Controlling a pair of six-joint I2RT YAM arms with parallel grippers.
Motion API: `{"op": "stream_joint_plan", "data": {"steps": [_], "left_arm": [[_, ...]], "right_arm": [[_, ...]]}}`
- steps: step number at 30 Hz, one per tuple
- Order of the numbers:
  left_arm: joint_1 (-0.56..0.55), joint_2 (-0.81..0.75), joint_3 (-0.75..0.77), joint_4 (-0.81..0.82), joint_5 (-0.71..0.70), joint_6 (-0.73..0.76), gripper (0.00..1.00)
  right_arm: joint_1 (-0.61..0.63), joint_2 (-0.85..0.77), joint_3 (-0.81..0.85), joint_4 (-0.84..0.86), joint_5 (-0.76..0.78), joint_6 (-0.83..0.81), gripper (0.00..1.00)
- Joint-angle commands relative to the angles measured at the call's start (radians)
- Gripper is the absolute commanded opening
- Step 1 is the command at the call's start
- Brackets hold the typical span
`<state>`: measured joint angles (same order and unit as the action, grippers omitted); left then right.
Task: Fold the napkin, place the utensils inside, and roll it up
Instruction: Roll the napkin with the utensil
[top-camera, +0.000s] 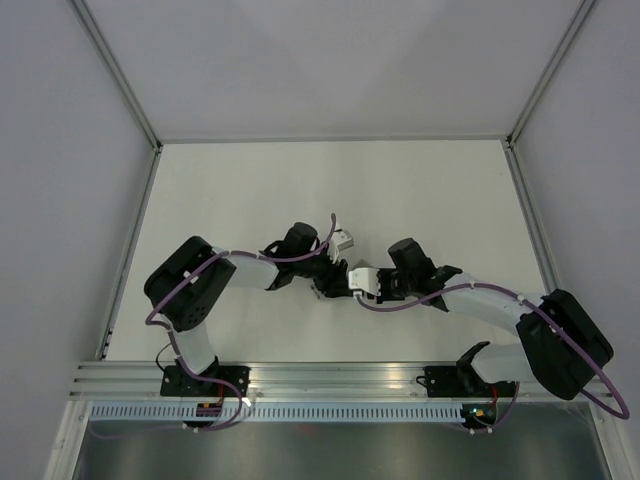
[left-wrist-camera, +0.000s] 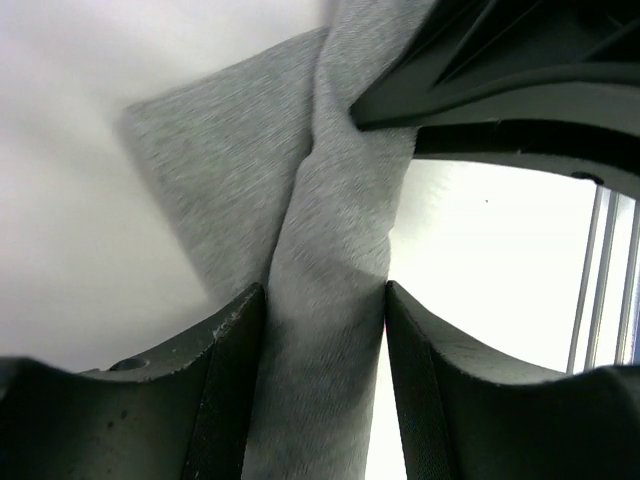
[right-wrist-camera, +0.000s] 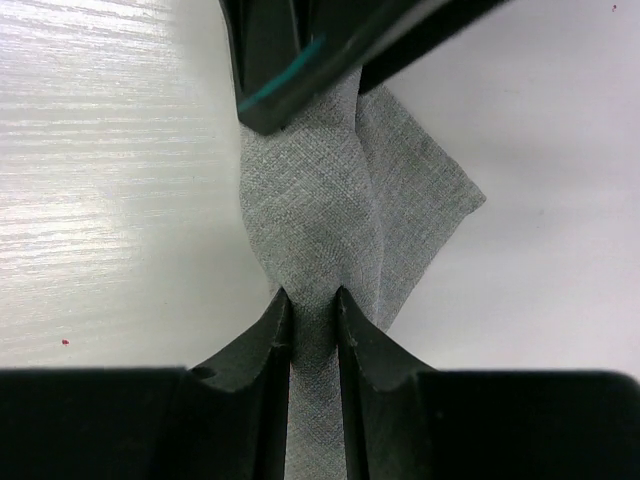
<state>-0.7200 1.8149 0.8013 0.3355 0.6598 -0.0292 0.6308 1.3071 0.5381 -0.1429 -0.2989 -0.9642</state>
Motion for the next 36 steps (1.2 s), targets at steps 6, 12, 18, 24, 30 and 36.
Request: {"op": "stream_joint_plan", "data": {"steps": [6, 12, 18, 24, 30, 36], "left_arm": [[0.073, -0.172, -0.158, 0.218, -0.167, -0.147, 0.59], [0.135, -0.367, -0.321, 0.420, -0.391, -0.267, 0.65], [0.137, -0.576, -0.444, 0.514, -0.604, -0.317, 0.67], [0.125, -0.738, -0.519, 0.556, -0.655, -0.281, 0.66], [-0.040, -0.787, -0.536, 0.570, -0.817, -0.057, 0.72], [-0.226, -0.698, -0.504, 0.568, -0.916, 0.195, 0.73]], "right_arm": [[-0.008, 0.099, 0.092, -0.227, -0.015, 0.007, 0.11], [-0.043, 0.204, 0.227, -0.375, -0.089, -0.018, 0.10], [-0.089, 0.357, 0.396, -0.559, -0.164, -0.068, 0.09], [-0.137, 0.503, 0.552, -0.691, -0.210, -0.108, 0.09], [-0.184, 0.667, 0.736, -0.836, -0.259, -0.140, 0.09], [-0.209, 0.774, 0.853, -0.903, -0.272, -0.133, 0.09]]}}
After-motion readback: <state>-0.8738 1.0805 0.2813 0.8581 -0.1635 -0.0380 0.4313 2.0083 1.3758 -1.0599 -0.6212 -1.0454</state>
